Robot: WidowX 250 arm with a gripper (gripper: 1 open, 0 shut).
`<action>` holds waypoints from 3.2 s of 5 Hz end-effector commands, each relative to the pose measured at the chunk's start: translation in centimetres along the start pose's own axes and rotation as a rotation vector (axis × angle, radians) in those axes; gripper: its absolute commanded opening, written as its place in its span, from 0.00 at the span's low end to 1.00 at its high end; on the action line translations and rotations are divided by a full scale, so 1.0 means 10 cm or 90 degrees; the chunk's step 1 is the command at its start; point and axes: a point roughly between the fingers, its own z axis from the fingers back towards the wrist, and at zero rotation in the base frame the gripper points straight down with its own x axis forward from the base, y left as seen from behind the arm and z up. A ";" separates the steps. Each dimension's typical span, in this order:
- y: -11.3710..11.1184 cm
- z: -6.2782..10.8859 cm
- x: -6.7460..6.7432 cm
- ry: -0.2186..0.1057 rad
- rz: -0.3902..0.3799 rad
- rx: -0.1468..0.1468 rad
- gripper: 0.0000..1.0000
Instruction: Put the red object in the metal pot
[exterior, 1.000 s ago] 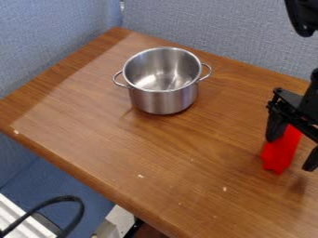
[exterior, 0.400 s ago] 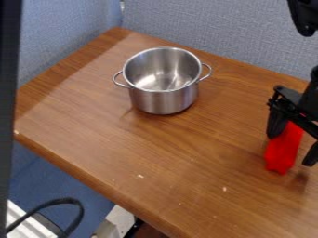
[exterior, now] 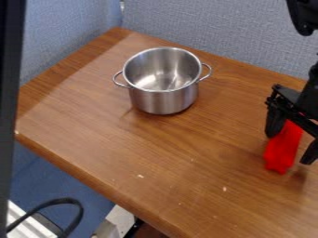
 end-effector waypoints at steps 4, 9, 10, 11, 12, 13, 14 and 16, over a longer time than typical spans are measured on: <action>0.09 0.10 0.10 -0.034 0.015 0.004 1.00; 0.08 0.06 0.10 -0.043 0.016 0.012 1.00; 0.08 0.05 0.10 -0.044 0.017 0.013 1.00; 0.09 -0.01 0.11 -0.036 0.023 0.011 0.00; 0.11 0.01 0.11 -0.037 0.028 0.011 0.00; 0.13 0.03 0.11 -0.039 0.033 0.010 0.00; 0.15 0.06 0.11 -0.041 0.039 0.009 0.00; 0.19 0.10 0.12 -0.044 0.050 0.008 0.00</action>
